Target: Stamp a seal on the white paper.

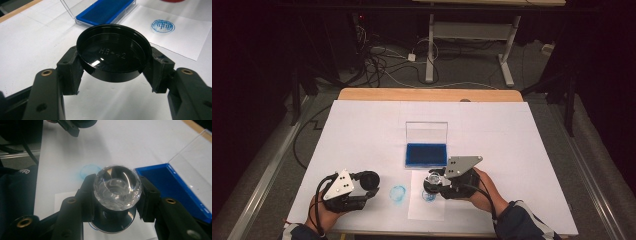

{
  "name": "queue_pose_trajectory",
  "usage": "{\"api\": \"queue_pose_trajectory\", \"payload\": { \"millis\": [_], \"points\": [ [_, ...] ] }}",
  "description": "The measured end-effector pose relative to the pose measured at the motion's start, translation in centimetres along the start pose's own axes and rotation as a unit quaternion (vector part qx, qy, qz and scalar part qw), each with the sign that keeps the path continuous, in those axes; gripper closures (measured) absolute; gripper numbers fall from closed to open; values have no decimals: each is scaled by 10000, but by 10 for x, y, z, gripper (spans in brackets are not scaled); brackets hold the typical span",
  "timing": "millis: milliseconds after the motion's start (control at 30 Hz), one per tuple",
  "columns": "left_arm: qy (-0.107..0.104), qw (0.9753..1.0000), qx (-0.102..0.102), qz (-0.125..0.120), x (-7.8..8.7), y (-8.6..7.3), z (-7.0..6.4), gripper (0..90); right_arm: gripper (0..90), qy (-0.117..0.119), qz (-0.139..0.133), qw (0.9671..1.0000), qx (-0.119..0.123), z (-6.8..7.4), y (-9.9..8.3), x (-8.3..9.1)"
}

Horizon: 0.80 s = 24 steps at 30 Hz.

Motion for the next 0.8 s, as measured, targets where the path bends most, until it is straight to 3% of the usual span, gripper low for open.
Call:
{"api": "queue_pose_trajectory", "payload": {
  "millis": [567, 800],
  "points": [
    [-44, 10000, -7, 38, -2, -2, -2, 363, 565, -298, -170, 9994, 64, -9, 7, 23],
    [-94, 9999, 60, 67, -4, -5, 1, 364, 566, -293, -268, 9992, 45, -12, 10, 27]
  ]
}}
Point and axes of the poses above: each handheld gripper's, and its own axes: x roughly backward along the jaws, y roughly out of its top, z roughly to its left, the point moved 8 cm from there along -x, roughly forward along the jaws, and after that the axes turned 10 degrees about x, right-handed, at the moved point
